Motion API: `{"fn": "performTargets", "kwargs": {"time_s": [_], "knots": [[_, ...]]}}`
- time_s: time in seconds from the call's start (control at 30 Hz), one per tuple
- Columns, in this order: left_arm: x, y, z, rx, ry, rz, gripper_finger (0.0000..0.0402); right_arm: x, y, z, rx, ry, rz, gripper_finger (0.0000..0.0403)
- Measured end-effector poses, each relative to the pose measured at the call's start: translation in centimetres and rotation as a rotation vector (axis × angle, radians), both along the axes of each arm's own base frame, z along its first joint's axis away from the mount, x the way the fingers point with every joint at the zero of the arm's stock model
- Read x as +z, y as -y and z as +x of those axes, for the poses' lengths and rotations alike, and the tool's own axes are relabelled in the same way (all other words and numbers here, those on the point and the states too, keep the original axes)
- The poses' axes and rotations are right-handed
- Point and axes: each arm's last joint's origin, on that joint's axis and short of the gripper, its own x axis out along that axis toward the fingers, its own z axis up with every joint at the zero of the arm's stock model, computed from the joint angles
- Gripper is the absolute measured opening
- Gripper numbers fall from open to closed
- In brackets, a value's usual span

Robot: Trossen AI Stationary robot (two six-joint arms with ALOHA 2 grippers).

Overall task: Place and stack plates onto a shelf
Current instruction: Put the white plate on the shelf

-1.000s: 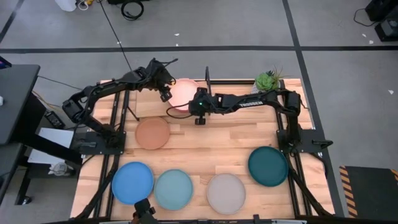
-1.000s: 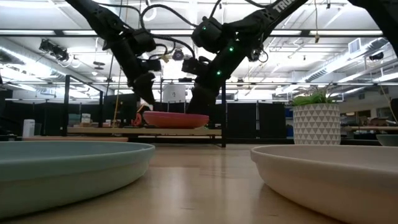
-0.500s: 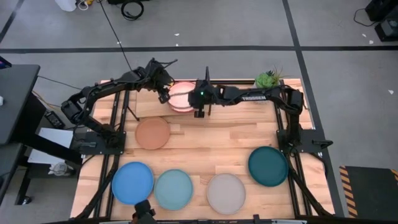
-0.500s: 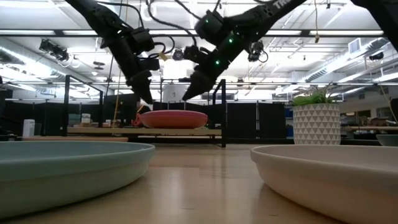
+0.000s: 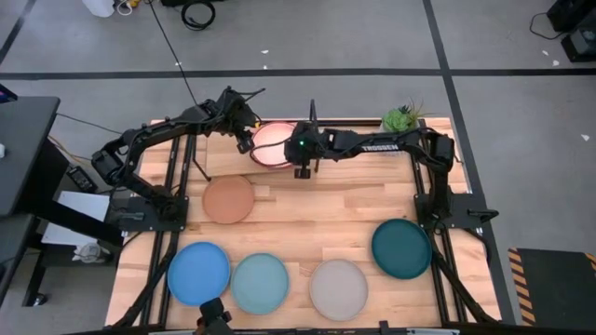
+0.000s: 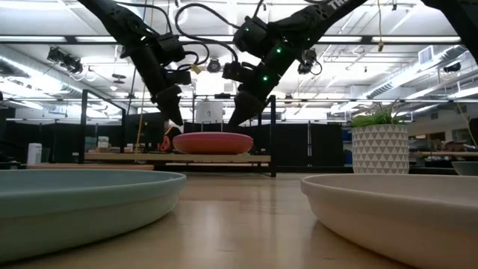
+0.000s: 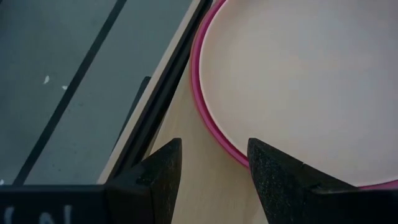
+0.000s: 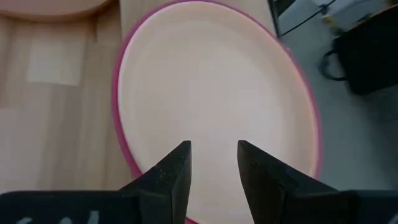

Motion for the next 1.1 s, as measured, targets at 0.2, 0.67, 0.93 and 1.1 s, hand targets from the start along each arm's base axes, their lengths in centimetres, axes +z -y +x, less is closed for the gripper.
{"fn": "performTargets", "kwargs": {"time_s": [0.2, 0.67, 0.93, 1.1], "knots": [[0.2, 0.1, -0.1, -0.004, -0.001, 0.004, 0.0192, 2.0, -3.2, 1.3, 0.024, -0.035, -0.169, 0.0137], [4.8, 1.6, -2.5, 0.006, 0.132, 0.102, 0.0192, 0.1, -3.9, 5.9, 0.049, -0.162, -0.247, 0.0119], [4.2, 0.0, -4.4, 0.076, 0.106, 0.077, 0.0192, 0.4, -2.5, 5.4, 0.022, -0.156, -0.165, 0.0115], [3.4, -1.4, -4.4, 0.044, 0.21, 0.001, 0.0192, -0.5, -1.8, 5.1, 0.016, -0.21, -0.149, 0.0112]]}}
